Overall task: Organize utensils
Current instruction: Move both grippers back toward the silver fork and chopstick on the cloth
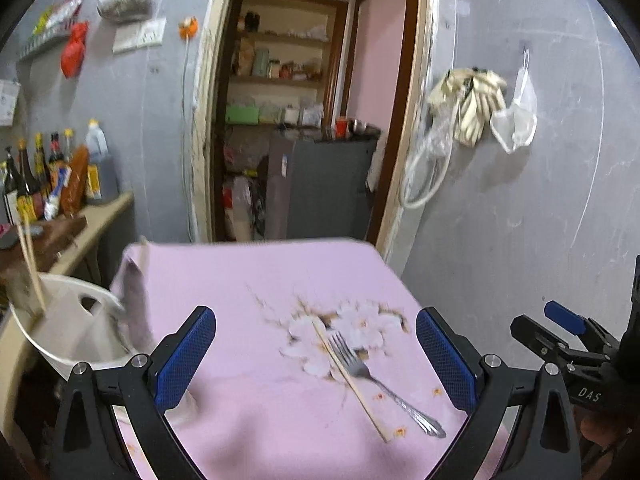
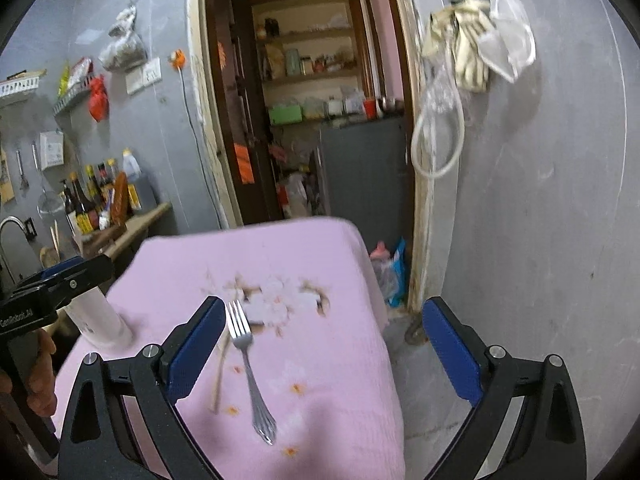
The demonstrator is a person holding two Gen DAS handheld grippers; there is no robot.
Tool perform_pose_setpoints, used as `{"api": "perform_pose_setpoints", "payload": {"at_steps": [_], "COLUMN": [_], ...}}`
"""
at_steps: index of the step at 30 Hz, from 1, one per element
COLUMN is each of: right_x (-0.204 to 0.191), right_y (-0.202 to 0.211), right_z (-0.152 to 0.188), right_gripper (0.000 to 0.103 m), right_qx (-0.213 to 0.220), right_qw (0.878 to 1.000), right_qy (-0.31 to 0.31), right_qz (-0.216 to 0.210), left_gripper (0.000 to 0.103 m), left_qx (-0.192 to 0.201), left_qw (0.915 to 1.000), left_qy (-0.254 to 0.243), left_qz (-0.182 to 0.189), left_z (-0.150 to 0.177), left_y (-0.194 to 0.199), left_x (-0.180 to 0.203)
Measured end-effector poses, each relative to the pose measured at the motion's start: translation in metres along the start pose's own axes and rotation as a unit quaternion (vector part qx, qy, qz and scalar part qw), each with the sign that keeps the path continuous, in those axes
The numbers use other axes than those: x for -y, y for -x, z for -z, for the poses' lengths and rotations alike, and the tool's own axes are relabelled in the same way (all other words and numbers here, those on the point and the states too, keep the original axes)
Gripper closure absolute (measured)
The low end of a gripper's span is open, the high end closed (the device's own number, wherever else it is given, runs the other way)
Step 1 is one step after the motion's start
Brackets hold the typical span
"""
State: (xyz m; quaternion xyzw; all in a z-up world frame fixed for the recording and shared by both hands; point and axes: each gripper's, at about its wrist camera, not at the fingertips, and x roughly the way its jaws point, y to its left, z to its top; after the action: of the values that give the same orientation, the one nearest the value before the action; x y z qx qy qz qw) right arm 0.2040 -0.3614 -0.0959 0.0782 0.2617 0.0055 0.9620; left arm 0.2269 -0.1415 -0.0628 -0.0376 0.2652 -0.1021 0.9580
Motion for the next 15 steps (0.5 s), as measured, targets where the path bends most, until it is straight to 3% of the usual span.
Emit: {"api": "perform_pose_setpoints", "payload": {"at_steps": [4,8,15], "right_x": [0.007,0.01,0.013], "right_y": [-0.015,-0.029,-0.065], "right_z": [0.022,0.037,0.035], "right_gripper": [0.008,0.018,0.045], "right_qx": [-0.033,-0.06,-0.082], "right_qw": [0.999,0.998,0.993], "right_qy": [-0.008,-0.006,-0.011], "right_qz": [-0.013,-0.029,-0.082], "left_gripper": [0.002,0.003,0.026], "left_qx": [-0.036,-0.069,-0.117], "left_qw": [0.9993,0.9975,0.9924], "left_qy": [0.003,0.01,0.031], "left_qz": [0.007,0.014,0.024], "left_z": [0.018,0.035,0.051], "left_y": [-0.024,-0.044,-0.077], "left_x": [0.006,0.008,0.004]}}
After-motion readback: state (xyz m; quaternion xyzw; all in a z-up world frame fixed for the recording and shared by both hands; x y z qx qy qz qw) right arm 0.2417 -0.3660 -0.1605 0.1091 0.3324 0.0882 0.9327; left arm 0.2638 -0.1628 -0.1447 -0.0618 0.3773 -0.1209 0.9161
